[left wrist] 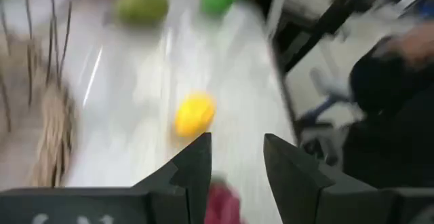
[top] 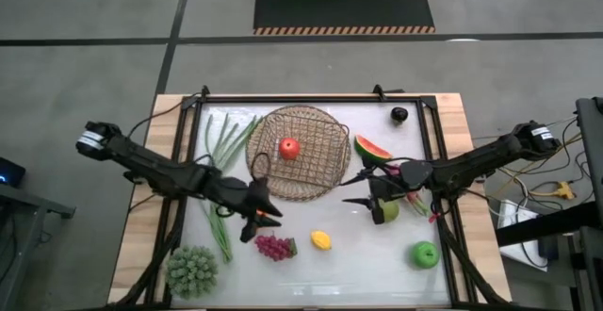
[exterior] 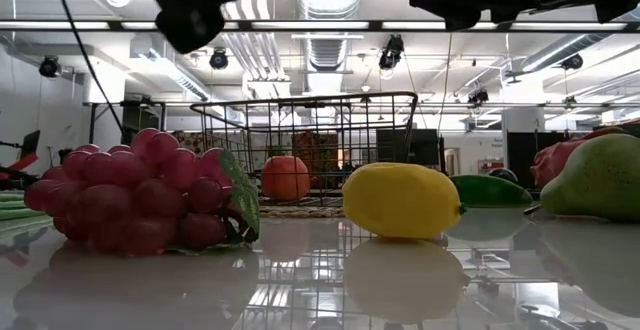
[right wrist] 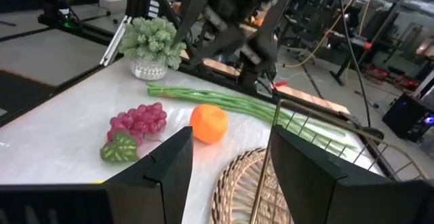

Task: Build produce basket
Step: Put the string beans into the wire basket

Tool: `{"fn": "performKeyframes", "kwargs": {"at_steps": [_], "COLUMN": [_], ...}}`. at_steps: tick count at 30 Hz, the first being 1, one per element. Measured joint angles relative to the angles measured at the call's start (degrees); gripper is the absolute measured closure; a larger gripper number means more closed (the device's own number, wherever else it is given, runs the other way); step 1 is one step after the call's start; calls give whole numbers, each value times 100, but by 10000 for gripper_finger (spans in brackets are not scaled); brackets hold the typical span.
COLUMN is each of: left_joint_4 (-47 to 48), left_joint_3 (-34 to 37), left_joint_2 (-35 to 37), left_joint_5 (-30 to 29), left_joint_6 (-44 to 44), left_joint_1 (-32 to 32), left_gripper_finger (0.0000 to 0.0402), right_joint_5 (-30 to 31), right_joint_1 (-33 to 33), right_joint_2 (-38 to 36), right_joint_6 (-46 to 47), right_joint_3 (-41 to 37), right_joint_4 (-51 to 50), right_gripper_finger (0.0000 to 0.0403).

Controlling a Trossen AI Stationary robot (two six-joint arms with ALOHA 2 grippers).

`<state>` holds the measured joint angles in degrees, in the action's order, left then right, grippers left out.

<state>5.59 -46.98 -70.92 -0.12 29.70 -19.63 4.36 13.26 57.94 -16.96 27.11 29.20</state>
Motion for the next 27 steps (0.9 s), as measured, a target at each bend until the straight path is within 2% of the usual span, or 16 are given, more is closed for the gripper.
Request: {"fn": "performKeyframes", "kwargs": {"at_steps": [3,6,9,15,20,27], "left_joint_4": [1103,2361,3205,4067,4923,5101], "left_joint_3": [-451,-765,-844,-587,-319,224], "left_joint_2": [-238,-381,-454,-327,-235,-206], "left_joint_5": [99,173,175,250,43,133], "left_joint_6": [701,1908,2885,4630,6060,6449], "left_joint_1": [-88,-176,-268,-469,-586,-631], "left_gripper_finger": [283,283,283,283,283,273], "right_joint_5": [5,9,7,7,7,0], "right_joint_1": [0,0,-2,-2,-2,-2], "right_joint_2": [22,56,102,137,137,137], "right_joint_6": [-67,-96,-106,-116,-122,-167], "right_joint_3": [-4,-4,-2,-4,-4,-4], "right_joint_4": [-45,-39,-20,-151,-200,-254], "right_gripper_finger": [220,221,224,225,225,225]}}
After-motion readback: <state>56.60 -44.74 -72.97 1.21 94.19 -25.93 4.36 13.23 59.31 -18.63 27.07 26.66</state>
